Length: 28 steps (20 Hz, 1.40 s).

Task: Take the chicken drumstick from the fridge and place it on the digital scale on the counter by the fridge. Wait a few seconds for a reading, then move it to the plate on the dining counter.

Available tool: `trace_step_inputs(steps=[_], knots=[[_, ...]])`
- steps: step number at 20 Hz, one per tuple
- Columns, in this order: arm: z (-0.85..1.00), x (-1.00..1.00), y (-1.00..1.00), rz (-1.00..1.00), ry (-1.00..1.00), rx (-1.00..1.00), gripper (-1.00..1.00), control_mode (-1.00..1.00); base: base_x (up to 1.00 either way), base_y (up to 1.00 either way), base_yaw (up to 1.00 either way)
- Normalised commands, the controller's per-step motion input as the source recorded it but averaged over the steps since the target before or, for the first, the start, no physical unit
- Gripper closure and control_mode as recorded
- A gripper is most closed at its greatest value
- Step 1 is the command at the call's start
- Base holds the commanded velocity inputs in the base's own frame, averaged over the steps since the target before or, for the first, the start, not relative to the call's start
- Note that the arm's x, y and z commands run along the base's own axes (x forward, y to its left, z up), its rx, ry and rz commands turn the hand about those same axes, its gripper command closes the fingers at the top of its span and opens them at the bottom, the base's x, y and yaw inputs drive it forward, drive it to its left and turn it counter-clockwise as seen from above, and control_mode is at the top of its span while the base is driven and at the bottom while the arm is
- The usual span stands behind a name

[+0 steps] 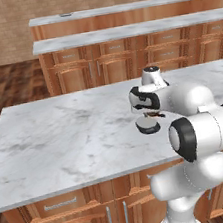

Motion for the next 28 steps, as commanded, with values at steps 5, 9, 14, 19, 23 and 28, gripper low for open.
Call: trace_step_inputs(steps=[5,9,14,19,23,28], knots=[[-0.52,0.24,-0.10,0.00,0.05,0.00,1.00,-1.00,0.00,0.00,0.00],[-0.38,0.12,-0.05,0.00,0.00,-0.02,1.00,-1.00,0.00,0.00,0.00],[-0.27,0.23,-0.09,0.00,0.00,0.00,1.00,-1.00,0.00,0.00,0.00],[-0.26,0.23,-0.06,0.00,0.00,0.00,1.00,-1.00,0.00,0.00,0.00],[-0.26,0.28,-0.03,0.00,0.00,0.00,1.00,-1.00,0.00,0.00,0.00],[-0.20,0.36,0.00,0.00,0.00,0.00,1.00,-1.00,0.00,0.00,0.00]])
